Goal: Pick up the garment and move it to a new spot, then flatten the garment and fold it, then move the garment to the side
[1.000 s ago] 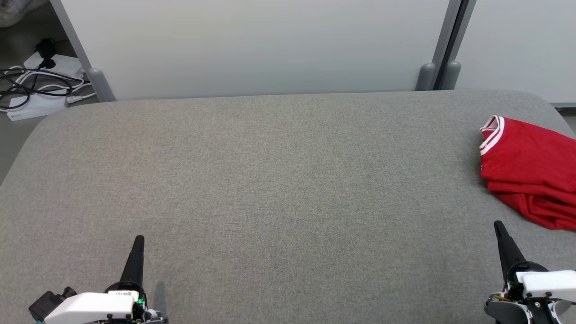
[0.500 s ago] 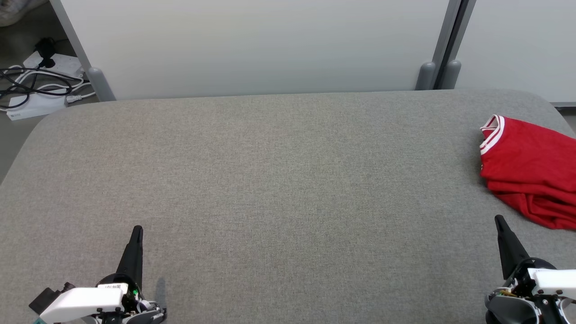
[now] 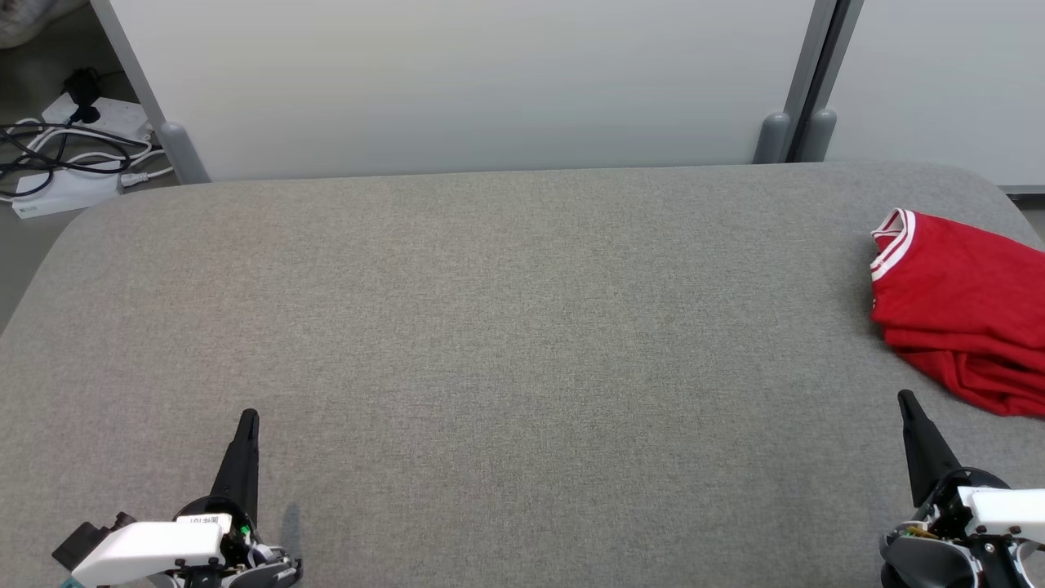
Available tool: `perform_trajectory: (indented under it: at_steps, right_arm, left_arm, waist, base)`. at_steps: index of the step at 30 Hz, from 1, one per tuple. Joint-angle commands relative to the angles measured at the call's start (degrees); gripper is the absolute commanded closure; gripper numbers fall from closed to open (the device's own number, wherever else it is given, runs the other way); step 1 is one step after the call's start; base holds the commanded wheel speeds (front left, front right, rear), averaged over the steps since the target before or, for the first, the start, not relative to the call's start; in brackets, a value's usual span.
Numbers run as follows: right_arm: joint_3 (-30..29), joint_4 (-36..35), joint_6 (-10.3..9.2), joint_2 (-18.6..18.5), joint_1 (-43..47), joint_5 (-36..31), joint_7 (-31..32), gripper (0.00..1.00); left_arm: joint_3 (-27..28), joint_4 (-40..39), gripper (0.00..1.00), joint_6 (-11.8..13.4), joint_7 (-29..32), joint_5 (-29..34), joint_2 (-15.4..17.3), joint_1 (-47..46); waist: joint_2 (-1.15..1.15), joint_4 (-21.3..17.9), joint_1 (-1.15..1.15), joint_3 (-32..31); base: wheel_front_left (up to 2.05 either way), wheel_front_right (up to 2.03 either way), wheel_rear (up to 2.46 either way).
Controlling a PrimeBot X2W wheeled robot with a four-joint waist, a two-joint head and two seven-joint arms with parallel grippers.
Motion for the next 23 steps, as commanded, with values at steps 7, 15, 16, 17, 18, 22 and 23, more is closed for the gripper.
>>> perform_trajectory:
  at_steps: [7, 15, 16, 17, 18, 22, 23]
  right_arm:
    - [0.8, -1.8, 0.08, -0.6, -0.9, 0.7, 0.4, 1.00]
    - [0.8, -1.8, 0.08, -0.6, -0.9, 0.7, 0.4, 1.00]
    - [0.8, -1.8, 0.08, -0.6, -0.9, 0.7, 0.4, 1.00]
    - [0.8, -1.8, 0.08, -0.6, -0.9, 0.7, 0.4, 1.00]
    - [0.8, -1.8, 0.08, -0.6, -0.9, 0.7, 0.4, 1.00]
    - [0.8, -1.8, 0.08, -0.6, -0.9, 0.7, 0.4, 1.00]
    - [0.8, -1.8, 0.08, -0.6, -0.9, 0.7, 0.4, 1.00]
  left_arm:
    - [1.9, -1.6, 1.00, -0.5, 0.4, -0.3, 1.1, -3.3]
    - [1.9, -1.6, 1.00, -0.5, 0.4, -0.3, 1.1, -3.3]
    - [1.9, -1.6, 1.00, -0.5, 0.4, -0.3, 1.1, -3.3]
    - [1.9, -1.6, 1.00, -0.5, 0.4, -0.3, 1.1, -3.3]
    - [1.9, -1.6, 1.00, -0.5, 0.4, -0.3, 1.1, -3.3]
    - [1.9, -1.6, 1.00, -0.5, 0.4, -0.3, 1.1, -3.3]
    - [1.9, -1.6, 1.00, -0.5, 0.4, -0.3, 1.1, -3.3]
  waist:
    - [0.00, 0.0, 0.00, 0.0]
    - [0.00, 0.0, 0.00, 0.0]
    - [0.00, 0.0, 0.00, 0.0]
    - [0.00, 0.0, 0.00, 0.0]
    - [0.00, 0.0, 0.00, 0.0]
    - [0.00, 0.0, 0.00, 0.0]
    - [0.00, 0.0, 0.00, 0.0]
  base:
    - [0.00, 0.00, 0.00]
    - [0.00, 0.00, 0.00]
    - [0.00, 0.00, 0.00]
    - [0.00, 0.00, 0.00]
    - [0.00, 0.00, 0.00]
    - [0.00, 0.00, 0.00]
    - [0.00, 0.00, 0.00]
